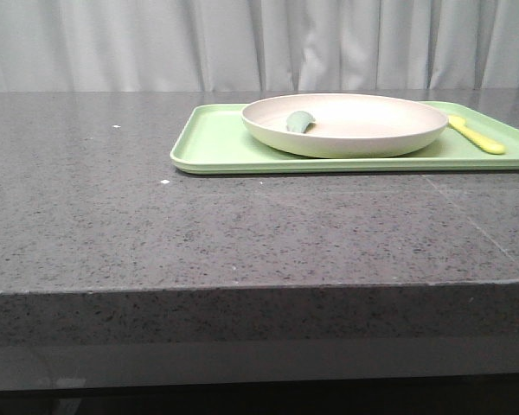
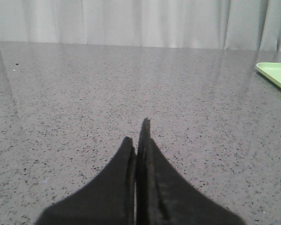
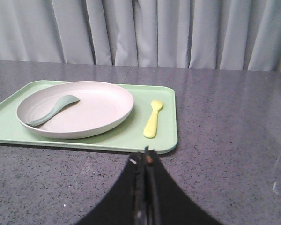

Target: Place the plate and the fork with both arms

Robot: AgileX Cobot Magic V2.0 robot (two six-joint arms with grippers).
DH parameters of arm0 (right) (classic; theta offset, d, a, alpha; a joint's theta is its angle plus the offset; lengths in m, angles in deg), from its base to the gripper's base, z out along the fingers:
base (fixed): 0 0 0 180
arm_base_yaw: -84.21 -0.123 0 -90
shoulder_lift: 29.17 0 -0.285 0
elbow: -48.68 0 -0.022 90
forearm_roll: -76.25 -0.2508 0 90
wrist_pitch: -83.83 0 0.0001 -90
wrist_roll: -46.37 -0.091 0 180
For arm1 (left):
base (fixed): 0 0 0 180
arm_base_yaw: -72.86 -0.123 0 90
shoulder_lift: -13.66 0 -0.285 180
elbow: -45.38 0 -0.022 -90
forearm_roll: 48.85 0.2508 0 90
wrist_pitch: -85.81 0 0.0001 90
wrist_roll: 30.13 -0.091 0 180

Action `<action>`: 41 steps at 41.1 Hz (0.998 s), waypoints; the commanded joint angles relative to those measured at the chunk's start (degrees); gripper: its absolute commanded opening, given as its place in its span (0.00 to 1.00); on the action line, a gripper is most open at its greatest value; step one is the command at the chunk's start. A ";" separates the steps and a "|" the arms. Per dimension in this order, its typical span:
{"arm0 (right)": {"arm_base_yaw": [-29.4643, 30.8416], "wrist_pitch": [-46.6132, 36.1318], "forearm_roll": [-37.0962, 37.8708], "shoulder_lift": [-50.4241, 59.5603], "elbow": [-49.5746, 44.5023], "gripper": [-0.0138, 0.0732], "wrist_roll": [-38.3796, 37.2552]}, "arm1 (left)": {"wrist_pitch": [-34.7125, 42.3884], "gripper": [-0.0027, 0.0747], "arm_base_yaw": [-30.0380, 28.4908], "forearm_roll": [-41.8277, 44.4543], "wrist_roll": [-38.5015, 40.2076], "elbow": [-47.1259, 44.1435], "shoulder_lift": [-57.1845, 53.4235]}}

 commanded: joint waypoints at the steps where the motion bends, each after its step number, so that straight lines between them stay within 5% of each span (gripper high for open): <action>1: -0.01 -4.84 0.08 -0.59 1.59 0.08 0.47 | 4.80 0.01 -0.18 -0.52 -0.04 -0.15 -1.18; 26: -0.01 -5.22 1.67 -0.59 1.35 0.08 0.47 | 4.80 0.01 -0.18 -0.52 -0.04 -0.15 -1.18; 41: 3.09 -11.26 -2.33 5.55 -14.14 0.08 0.47 | 4.80 0.01 -0.18 -0.52 -0.04 -0.15 -1.18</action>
